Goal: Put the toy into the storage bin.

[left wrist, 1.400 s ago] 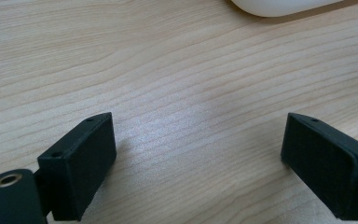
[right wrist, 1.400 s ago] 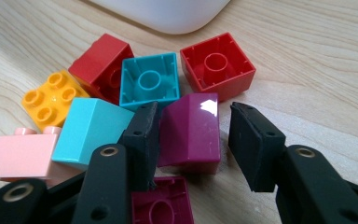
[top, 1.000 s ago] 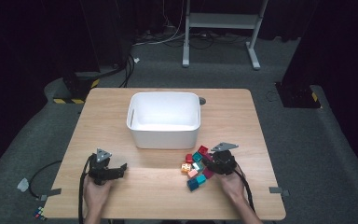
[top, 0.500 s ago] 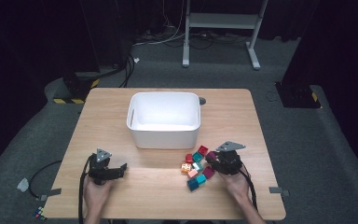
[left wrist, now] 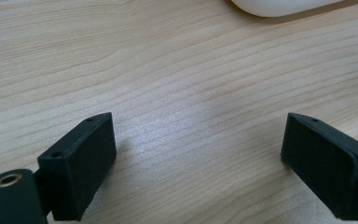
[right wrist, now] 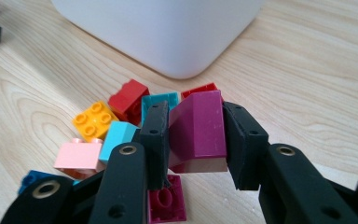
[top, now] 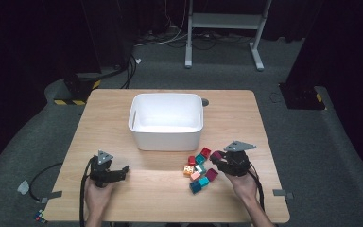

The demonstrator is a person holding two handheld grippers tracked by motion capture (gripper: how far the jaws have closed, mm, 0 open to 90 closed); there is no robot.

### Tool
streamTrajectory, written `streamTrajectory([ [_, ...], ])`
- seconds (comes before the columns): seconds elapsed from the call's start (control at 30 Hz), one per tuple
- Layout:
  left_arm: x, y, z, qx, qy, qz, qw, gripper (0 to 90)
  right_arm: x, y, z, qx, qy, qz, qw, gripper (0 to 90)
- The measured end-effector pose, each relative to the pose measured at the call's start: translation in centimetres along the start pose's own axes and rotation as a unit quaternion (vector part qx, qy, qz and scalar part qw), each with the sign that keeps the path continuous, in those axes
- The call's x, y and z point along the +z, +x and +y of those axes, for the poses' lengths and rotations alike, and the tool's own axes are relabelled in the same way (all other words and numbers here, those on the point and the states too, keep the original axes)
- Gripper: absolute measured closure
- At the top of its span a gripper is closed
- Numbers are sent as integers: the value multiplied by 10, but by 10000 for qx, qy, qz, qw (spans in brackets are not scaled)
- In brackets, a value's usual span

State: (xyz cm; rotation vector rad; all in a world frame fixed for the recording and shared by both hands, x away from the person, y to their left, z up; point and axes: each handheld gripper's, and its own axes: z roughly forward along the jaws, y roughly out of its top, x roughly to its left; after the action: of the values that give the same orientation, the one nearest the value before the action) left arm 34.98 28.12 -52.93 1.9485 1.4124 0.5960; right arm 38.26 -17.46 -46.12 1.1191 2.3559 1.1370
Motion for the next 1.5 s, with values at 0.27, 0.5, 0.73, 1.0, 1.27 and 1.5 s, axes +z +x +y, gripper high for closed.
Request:
streamTrajectory([
  [0.27, 0, 0, 0, 10, -1, 4, 10000, 102, -8, 1, 11, 78, -106, 221, 9997, 634],
  [0.5, 0, 0, 0, 11, 0, 4, 10000, 102, -17, 1, 27, 9, -243, 295, 9993, 634],
  [0.73, 0, 0, 0, 0, -1, 1, 10000, 102, -25, 1, 50, -114, -395, 339, 9986, 634],
  [1.0, 0, 0, 0, 0, -2, 1, 10000, 102, -29, -2, 72, -108, -548, 424, 9975, 634],
  [1.27, 0, 0, 0, -2, -14, 20, 10000, 113, -30, -8, 94, -74, -642, 504, 9966, 633],
  [1.5, 0, 0, 0, -4, -16, 25, 10000, 115, -23, -7, 116, -163, -627, 524, 9965, 633],
])
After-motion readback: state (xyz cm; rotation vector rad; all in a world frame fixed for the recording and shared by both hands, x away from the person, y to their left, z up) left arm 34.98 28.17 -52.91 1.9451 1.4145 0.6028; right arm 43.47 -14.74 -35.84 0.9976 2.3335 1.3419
